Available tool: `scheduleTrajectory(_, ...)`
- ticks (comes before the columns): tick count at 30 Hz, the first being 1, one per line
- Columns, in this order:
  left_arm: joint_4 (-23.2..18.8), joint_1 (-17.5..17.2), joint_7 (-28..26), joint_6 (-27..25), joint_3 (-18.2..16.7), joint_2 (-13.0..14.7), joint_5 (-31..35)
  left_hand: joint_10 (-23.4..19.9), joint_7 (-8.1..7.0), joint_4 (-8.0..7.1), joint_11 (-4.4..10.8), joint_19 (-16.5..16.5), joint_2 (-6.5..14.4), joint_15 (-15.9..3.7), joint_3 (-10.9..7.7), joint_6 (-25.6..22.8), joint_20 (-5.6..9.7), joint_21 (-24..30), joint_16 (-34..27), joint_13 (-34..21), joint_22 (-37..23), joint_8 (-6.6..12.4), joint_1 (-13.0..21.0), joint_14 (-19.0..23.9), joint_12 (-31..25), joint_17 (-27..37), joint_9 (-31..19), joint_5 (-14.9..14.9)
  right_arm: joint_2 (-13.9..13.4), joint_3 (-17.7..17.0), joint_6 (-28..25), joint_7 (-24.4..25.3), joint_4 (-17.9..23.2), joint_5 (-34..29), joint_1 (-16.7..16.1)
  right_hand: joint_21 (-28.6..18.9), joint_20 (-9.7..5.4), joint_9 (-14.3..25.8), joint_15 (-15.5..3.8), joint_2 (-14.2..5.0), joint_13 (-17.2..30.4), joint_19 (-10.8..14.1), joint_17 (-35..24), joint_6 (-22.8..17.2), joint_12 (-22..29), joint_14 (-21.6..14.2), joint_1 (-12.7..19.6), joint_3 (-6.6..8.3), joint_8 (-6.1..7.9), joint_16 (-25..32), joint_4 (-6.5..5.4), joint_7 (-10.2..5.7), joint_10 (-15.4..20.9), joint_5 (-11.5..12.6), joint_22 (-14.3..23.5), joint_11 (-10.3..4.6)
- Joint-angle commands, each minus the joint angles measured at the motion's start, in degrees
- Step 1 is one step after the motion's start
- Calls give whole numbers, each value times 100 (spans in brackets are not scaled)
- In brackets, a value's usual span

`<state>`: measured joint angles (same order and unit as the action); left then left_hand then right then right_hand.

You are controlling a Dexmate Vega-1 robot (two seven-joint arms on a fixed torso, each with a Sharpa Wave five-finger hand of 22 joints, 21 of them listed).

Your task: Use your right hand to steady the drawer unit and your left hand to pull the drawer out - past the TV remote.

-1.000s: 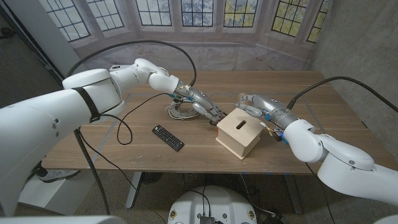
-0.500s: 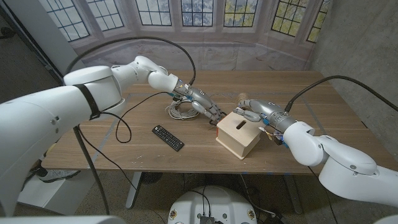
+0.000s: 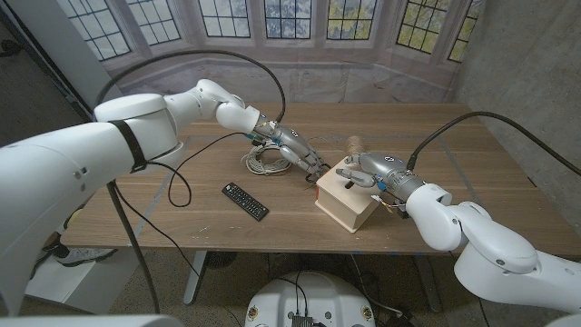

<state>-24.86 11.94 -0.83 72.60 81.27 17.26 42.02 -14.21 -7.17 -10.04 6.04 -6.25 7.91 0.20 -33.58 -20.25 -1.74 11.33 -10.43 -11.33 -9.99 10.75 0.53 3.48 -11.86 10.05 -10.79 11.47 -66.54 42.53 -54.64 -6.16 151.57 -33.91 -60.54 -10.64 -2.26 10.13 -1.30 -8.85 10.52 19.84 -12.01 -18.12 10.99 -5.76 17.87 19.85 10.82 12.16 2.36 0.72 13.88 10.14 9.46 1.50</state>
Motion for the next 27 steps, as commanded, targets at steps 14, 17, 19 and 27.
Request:
scheduleTrajectory(14,42,24,197,-37,53,19,-169,-30,-27,-7,9,-49,43,5,17,-3,14,31,-15,-7,-22,11,10,50,-34,8,-9,26,548,158,-4,-837,-601,-1596,-331,-49,-66,17,-9,-4,10,73,-15,-70,36,-106,-77,13,16,50,-71,4,85,23,10,-9)
scheduleTrajectory(17,61,39,246,-69,71,7,-182,-34,-29,-8,-8,-48,42,7,19,-3,14,30,-16,-7,-22,12,9,54,-36,8,-8,26,614,54,44,-813,-663,-1570,-422,-49,-66,17,-19,-3,10,79,-12,-83,41,-124,-82,18,20,52,-72,8,105,25,10,2)
scheduleTrajectory(19,77,52,238,-76,93,-2,-174,-37,-27,-8,-2,-49,42,5,20,-1,14,30,-17,-7,-22,12,9,57,-38,9,-8,26,645,6,93,-804,-693,-1567,-466,-49,-70,17,-22,-3,10,83,-11,-87,41,-129,-84,20,20,52,-73,6,106,26,9,-3)
scheduleTrajectory(27,145,94,252,-93,182,-32,-207,-42,-36,-9,0,-53,42,7,24,-4,13,30,-17,-7,-22,15,8,60,-40,9,-8,26,712,-162,256,-806,-771,-1560,-598,-50,-71,17,-33,-2,10,103,-5,-116,42,-158,-94,32,26,52,-76,-3,126,29,9,-6)
